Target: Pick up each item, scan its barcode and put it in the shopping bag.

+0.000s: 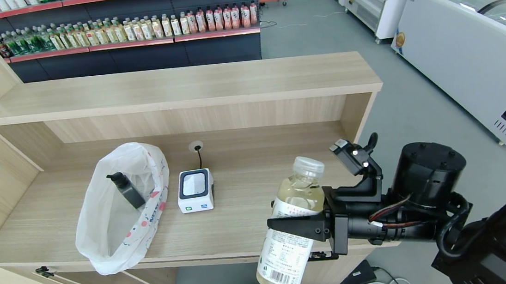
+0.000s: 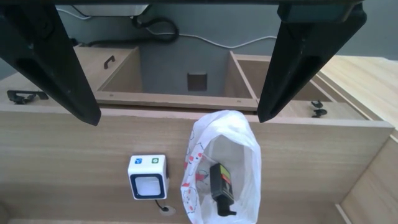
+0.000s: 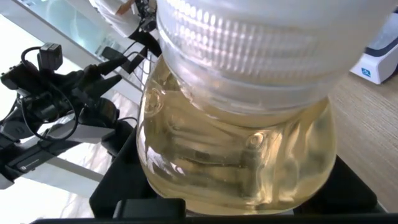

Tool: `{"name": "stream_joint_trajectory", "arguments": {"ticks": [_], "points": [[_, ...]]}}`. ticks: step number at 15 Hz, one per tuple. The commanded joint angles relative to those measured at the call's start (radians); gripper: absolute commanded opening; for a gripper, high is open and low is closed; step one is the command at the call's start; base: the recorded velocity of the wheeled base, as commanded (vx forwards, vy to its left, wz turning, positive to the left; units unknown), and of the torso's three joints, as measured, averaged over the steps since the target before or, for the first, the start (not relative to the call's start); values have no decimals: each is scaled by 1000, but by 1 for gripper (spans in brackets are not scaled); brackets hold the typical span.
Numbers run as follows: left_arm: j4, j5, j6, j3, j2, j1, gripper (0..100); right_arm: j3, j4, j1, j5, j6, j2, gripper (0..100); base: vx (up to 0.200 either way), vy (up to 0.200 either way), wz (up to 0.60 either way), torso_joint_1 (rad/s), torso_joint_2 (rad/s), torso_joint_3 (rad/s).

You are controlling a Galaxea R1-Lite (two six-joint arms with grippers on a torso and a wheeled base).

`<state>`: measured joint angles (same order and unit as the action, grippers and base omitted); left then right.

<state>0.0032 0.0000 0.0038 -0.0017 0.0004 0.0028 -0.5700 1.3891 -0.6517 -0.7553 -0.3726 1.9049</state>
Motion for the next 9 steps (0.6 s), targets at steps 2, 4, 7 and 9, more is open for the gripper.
{"name": "stream_joint_trajectory", "arguments": {"ticks": [2,4,7,9], "points": [[0,0,1,0,0,0,100,-2,-1,0,1,1,2,0,0,0,0,0,0,0],[0,0,1,0,0,0,100,-4,-7,0,1,1,0,0,0,0,0,0,0,0],[0,0,-1,0,0,0,100,-5,-7,0,-1,3,2,0,0,0,0,0,0,0],[0,0,1,0,0,0,100,-5,-5,0,-1,3,2,0,0,0,0,0,0,0]]}}
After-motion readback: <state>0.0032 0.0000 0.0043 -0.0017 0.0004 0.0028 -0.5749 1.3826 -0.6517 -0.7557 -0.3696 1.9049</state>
